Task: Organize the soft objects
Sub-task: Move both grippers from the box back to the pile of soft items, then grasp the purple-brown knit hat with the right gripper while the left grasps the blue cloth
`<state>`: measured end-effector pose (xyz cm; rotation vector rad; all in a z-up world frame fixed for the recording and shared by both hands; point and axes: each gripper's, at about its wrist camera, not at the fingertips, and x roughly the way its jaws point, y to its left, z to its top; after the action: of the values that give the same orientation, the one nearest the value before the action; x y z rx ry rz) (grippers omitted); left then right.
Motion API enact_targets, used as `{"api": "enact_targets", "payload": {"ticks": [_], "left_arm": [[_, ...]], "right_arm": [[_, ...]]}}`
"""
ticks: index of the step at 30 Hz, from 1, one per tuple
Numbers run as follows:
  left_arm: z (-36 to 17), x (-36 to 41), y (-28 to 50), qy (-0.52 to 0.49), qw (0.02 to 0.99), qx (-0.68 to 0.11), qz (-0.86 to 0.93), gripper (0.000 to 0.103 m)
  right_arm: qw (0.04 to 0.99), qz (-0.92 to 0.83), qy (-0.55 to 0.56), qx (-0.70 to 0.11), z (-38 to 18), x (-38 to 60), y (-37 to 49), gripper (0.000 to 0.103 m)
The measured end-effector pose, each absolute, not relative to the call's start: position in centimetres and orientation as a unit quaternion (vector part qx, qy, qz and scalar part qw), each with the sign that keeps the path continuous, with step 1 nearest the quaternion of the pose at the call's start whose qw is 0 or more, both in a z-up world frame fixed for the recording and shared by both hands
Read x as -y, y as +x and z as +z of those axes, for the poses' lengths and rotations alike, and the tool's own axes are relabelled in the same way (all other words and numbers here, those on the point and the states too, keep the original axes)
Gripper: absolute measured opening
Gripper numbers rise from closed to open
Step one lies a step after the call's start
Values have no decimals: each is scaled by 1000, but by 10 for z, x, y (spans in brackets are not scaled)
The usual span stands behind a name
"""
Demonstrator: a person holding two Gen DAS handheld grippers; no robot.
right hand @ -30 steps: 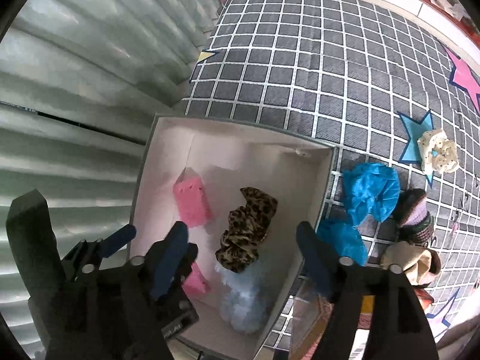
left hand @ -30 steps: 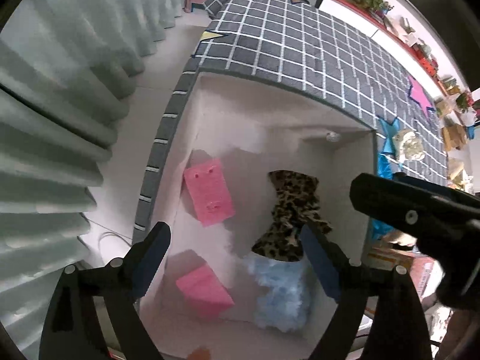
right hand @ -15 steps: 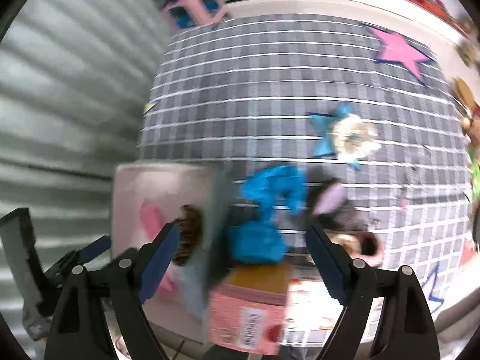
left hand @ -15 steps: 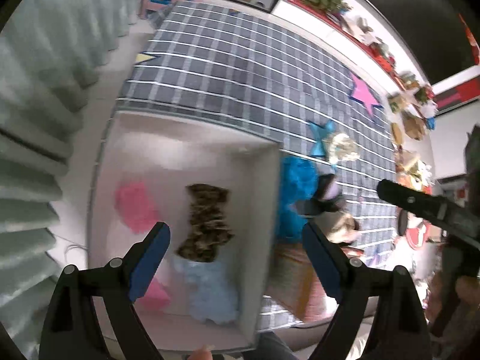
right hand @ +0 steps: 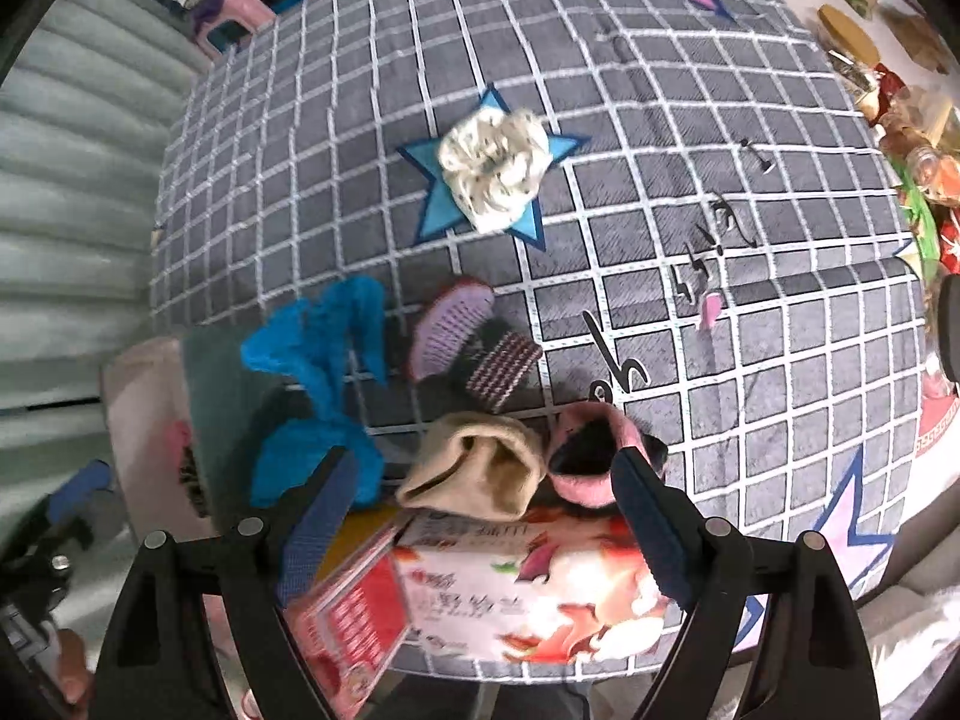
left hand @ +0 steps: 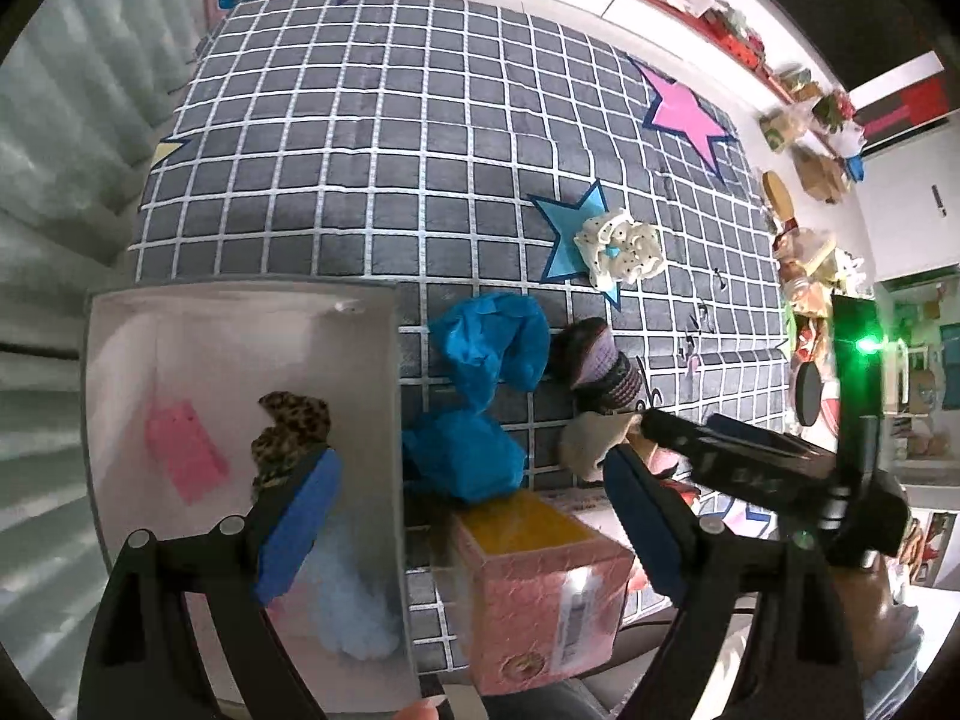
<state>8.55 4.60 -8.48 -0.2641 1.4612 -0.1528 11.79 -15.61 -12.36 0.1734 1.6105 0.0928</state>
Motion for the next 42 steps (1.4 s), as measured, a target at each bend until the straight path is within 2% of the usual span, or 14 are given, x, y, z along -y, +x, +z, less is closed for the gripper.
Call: {"api": "enact_targets", "payload": {"ticks": [10, 17, 18, 19, 21, 22, 25, 32, 33, 35, 42], "left_arm": [[-107, -15, 123, -78, 720, -689, -42, 91], [-129, 9, 150, -41, 706, -706, -29, 91], [-133, 12, 153, -37, 703, -710, -26, 91], [-136, 15, 156, -33, 701, -712, -23, 91], [-142, 20, 162, -32, 696, -717, -22, 92], [-145, 20, 164, -34, 693, -719, -21, 92], [-153, 27, 172, -23, 688, -725, -13, 92], [-195, 51, 183, 27, 661, -750, 1, 92], [-201, 54, 185, 36, 658, -752, 6, 92], [-216, 60, 187, 61, 650, -757, 15, 92], [-257, 58, 191, 90, 614, -783, 49, 92]], "right_arm": [[659, 90, 4, -747, -191, 133, 146, 87], [654, 128, -21, -745, -217, 122, 154, 87], [655, 131, -22, -744, -219, 121, 155, 86], [656, 136, -20, -742, -220, 121, 155, 74], [656, 145, -9, -740, -222, 120, 156, 65], [654, 149, -3, -741, -223, 123, 156, 58], [650, 156, 24, -744, -226, 139, 158, 47], [663, 128, 95, -731, -208, 206, 158, 46], [664, 122, 106, -730, -205, 216, 157, 42], [665, 116, 132, -726, -198, 233, 152, 42], [670, 117, 162, -714, -183, 244, 145, 42]]}}
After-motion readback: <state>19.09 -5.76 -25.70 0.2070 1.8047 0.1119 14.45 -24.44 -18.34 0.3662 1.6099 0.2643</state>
